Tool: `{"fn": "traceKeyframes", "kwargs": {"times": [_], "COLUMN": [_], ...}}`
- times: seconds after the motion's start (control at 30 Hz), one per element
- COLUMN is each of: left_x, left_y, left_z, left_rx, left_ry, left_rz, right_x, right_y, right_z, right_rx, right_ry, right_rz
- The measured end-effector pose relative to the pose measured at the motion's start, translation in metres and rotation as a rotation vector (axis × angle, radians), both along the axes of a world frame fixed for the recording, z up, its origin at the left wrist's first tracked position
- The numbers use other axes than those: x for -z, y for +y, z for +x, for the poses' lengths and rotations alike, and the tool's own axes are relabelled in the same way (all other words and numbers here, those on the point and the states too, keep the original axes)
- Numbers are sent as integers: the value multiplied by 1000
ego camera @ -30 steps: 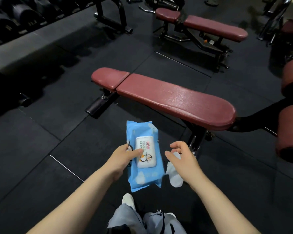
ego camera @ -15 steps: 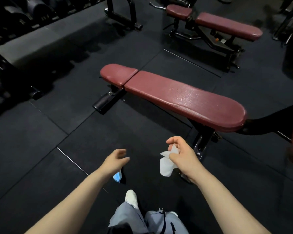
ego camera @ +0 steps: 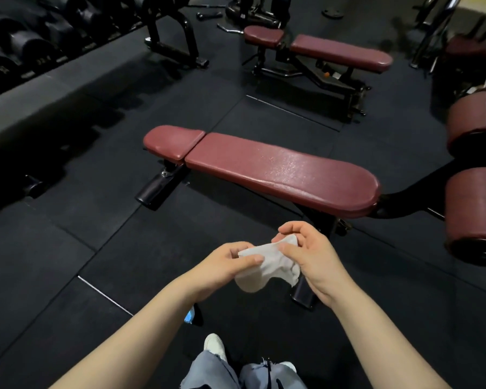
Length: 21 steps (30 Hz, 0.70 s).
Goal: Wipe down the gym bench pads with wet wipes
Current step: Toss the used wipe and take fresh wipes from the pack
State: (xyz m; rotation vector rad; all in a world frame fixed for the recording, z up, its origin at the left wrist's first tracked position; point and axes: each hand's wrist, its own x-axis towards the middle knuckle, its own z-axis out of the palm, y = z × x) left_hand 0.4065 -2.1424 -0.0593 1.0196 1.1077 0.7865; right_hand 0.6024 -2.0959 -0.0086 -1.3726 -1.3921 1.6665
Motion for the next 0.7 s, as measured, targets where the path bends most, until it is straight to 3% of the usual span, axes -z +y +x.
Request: {"fn": "traceKeyframes", "kwargs": {"times": [0.17, 0.33, 0.7], "left_x": [-14, -34, -40], "left_y": [11, 29, 44], "left_z": [22, 48, 127], "left_rx": [-24, -34, 14], "left_ry": [-67, -29, -63], "left_rz": [50, 70, -146], "right_x": [-8, -23, -14], "right_y": [0, -14, -35], "right_z": [31, 64, 152], "right_rx": [139, -73, 442], "right_ry": [44, -8, 22], "right_rz": [-120, -215, -151]}}
